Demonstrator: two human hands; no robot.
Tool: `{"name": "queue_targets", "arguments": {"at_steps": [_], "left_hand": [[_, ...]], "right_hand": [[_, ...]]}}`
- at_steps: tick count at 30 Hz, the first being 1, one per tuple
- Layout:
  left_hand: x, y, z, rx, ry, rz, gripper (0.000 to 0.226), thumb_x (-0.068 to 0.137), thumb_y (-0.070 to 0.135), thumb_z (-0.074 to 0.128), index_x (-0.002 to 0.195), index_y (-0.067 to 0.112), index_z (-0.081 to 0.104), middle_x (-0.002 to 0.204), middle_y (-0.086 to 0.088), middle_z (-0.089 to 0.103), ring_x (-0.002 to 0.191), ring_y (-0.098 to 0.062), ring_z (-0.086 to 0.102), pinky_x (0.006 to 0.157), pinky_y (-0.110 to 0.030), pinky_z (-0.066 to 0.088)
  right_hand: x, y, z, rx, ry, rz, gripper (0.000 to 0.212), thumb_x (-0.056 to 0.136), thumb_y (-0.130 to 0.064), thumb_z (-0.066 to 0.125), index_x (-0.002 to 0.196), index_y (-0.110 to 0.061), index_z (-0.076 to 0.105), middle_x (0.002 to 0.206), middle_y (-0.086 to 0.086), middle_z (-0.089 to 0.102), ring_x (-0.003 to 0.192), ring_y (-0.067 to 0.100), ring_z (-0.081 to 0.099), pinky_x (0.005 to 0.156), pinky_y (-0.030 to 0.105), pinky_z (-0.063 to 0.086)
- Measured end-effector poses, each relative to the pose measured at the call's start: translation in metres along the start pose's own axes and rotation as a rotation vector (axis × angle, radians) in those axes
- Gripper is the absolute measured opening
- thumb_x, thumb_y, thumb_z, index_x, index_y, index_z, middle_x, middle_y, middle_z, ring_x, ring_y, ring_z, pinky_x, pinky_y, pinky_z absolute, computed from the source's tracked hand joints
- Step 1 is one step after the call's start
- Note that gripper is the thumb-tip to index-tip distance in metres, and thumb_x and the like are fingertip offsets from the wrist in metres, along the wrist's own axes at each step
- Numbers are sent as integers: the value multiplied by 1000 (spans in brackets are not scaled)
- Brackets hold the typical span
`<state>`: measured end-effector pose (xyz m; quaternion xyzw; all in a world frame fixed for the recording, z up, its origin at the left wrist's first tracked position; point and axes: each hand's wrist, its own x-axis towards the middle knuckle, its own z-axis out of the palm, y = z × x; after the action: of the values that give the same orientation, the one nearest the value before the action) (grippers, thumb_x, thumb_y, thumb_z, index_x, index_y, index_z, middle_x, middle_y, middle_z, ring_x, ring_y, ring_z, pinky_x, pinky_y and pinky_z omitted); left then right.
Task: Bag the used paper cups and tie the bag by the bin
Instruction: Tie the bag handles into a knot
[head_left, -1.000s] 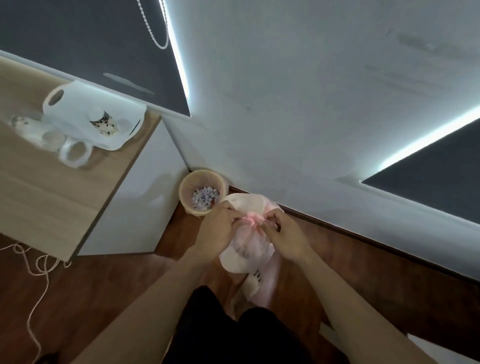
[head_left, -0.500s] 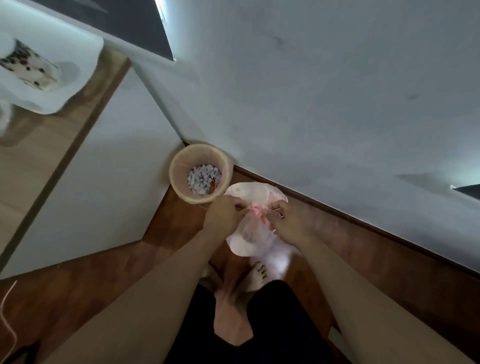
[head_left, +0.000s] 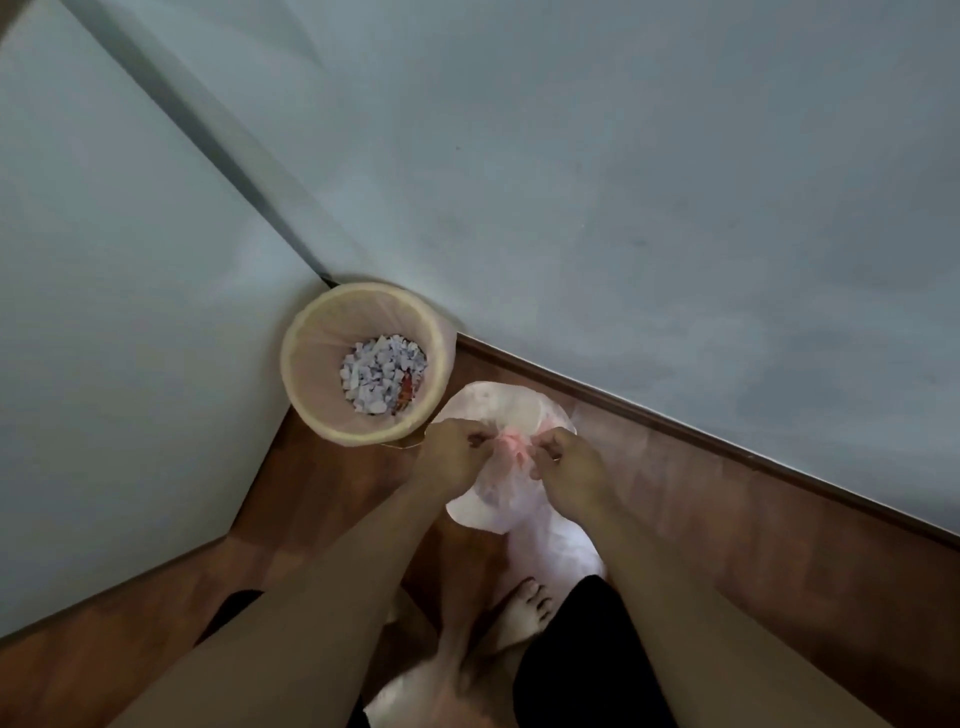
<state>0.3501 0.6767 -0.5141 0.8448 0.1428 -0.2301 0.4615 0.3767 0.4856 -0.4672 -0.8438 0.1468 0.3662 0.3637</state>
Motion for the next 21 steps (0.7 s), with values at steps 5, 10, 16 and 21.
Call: {"name": "queue_targets", "arguments": {"at_steps": [5, 10, 16, 21], "left_hand": [[10, -13, 0, -94, -49, -103, 42, 104, 0, 64, 146, 6, 71, 143, -7, 75, 135, -20, 69, 121, -37, 51], [-12, -10, -17, -143, -27, -189, 38, 107, 2, 65, 145, -1, 68, 144, -15, 74, 136, -28, 69, 109, -25, 49], [-69, 54, -67, -104, -8, -113, 28, 109, 6, 62, 131, 5, 79, 131, -4, 79, 121, -18, 72, 107, -27, 53], [-142, 134, -130, -80, 20, -30, 28, 107, 4, 64, 128, 10, 82, 125, -1, 80, 103, 5, 72, 92, -8, 52]], "right_hand": [[19, 4, 7, -57, 7, -81, 38, 103, 8, 50, 127, -9, 74, 119, 7, 76, 112, 20, 70, 93, 14, 54], [-8, -9, 4, 2, 22, -109, 30, 110, -11, 56, 133, -13, 74, 129, 4, 77, 121, 21, 71, 100, 23, 50], [-77, -45, -33, -12, 14, -143, 30, 108, -17, 59, 135, -16, 72, 125, -2, 74, 112, 14, 69, 98, 26, 52], [-159, -101, -79, -17, 15, -237, 27, 106, -24, 65, 131, -18, 72, 130, 4, 77, 117, 17, 73, 106, 38, 58]]}}
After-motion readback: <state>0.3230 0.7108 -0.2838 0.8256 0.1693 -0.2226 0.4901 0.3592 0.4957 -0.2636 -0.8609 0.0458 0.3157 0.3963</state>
